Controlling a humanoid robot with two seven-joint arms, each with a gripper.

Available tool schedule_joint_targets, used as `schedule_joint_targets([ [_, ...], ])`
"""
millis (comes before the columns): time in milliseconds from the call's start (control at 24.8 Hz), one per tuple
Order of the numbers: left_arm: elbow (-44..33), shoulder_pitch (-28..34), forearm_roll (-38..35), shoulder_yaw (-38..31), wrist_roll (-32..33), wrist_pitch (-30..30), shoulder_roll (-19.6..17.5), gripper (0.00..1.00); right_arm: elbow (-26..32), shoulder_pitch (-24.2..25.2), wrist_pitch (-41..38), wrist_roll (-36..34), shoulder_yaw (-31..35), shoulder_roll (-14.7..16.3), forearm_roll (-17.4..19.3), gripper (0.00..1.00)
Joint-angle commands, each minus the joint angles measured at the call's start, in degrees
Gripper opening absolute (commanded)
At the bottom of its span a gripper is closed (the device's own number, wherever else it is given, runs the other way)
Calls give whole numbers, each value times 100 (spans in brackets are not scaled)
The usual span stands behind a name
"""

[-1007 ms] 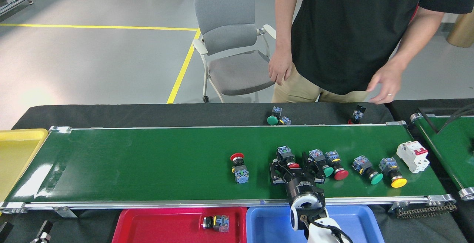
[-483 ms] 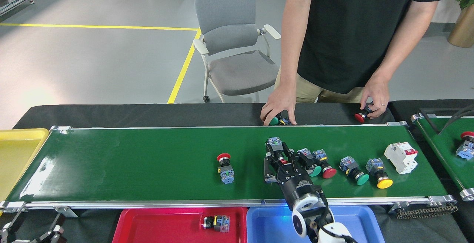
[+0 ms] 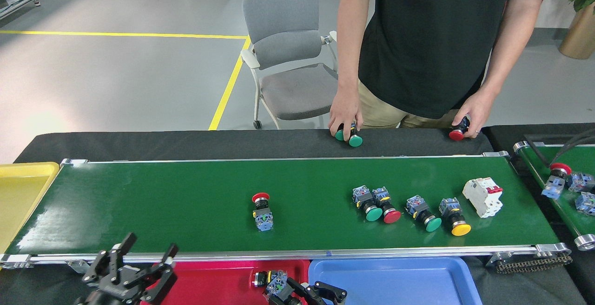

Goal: Pick switch part from conveyor to tray

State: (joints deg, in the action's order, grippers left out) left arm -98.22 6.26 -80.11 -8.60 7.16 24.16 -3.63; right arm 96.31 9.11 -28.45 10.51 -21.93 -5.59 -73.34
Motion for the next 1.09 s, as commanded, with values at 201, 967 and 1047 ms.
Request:
schedule_joint_targets([
  [201,260,-335,-251,622,286,-675,257,100,81,-717,1438,4,285,-241,22,97],
  [967,1464,-1170,-708,702,260,-1211,266,99,204,425,3486,-1921,927,831,-66,98],
  [1047,1517,-1214,-708,728,251,-1211,283,99,125,162,3574,-1798,638,752,-268,98],
])
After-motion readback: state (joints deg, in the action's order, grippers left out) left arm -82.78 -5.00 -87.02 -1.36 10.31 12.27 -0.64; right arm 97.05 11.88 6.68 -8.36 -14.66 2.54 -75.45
